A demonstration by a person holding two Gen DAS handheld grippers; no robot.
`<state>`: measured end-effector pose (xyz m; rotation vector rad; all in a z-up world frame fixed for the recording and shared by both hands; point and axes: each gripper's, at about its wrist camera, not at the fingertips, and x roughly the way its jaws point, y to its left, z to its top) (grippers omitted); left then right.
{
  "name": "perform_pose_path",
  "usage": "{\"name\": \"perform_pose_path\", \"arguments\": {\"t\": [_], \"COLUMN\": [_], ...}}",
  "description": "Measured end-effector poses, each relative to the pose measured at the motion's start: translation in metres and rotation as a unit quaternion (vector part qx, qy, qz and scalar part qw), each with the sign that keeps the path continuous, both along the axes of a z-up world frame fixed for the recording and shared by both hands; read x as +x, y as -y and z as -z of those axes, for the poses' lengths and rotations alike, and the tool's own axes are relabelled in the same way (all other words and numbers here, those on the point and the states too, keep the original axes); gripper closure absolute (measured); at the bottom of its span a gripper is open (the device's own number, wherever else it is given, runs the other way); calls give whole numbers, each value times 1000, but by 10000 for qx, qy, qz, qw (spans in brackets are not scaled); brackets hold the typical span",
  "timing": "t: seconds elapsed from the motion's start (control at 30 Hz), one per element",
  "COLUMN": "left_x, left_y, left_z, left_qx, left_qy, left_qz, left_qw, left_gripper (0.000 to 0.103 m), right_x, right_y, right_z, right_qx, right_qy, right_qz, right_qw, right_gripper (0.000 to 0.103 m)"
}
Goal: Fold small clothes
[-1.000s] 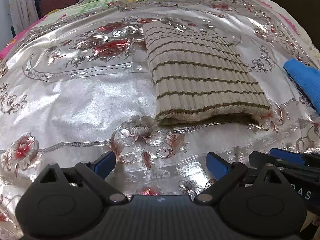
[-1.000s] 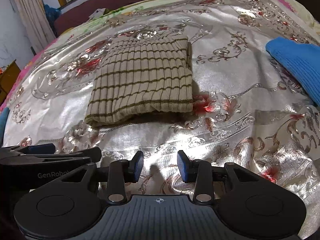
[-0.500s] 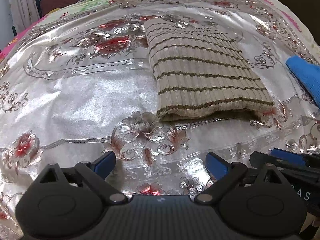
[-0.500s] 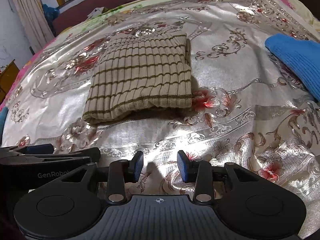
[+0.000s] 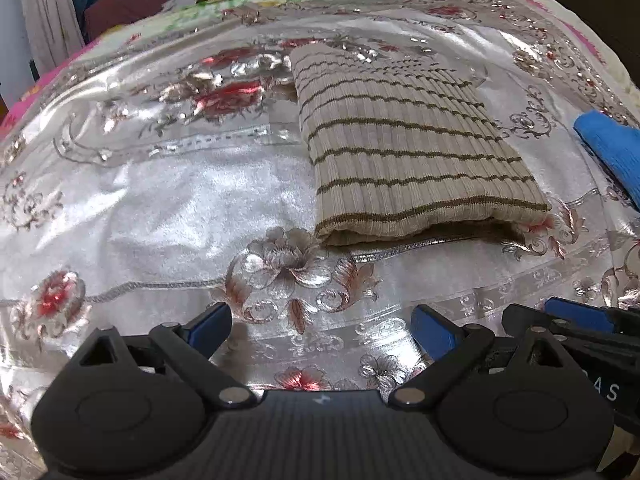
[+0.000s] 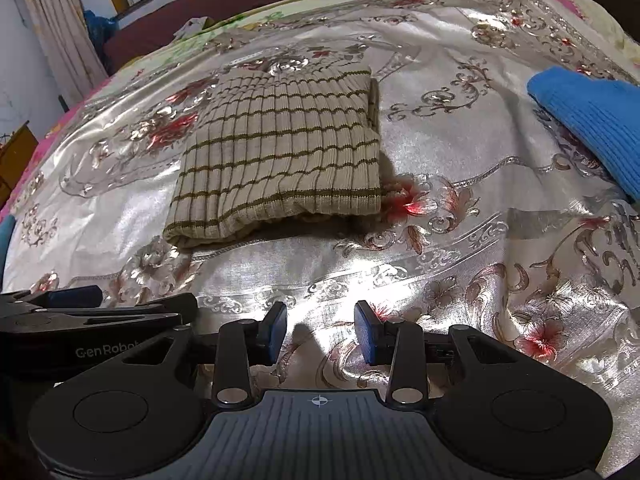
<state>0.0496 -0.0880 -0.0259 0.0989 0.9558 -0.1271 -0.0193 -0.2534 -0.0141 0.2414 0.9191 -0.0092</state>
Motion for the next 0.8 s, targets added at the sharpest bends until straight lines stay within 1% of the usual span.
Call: {"name": "perform_pose_path", "arguments": {"t": [0.13, 0.27, 0.4, 0.8], "left_x": [0, -1, -1, -3], "left_y": [-1, -2, -5, -6], "left_z": [0, 0, 1, 2], "left_qx": [-42, -19, -41, -24], "left_qy": [-8, 16, 3, 28], "left_qz": [-30, -89, -134, -200], "left_qw": [10000, 10000, 9999, 9998], "left_gripper": [3, 3, 3, 3], "right_x": [-1, -2, -3, -3], "right_y": [0, -2, -2, -2], "right_z": [0, 0, -1, 0], "right_qx": [36, -123, -123, -185], "right_qy": [21, 66, 131, 121], "right_qz": [22, 126, 142, 198], "right_qw": [10000, 9998, 9997, 9996], "right_gripper": [66, 54, 48, 40]}}
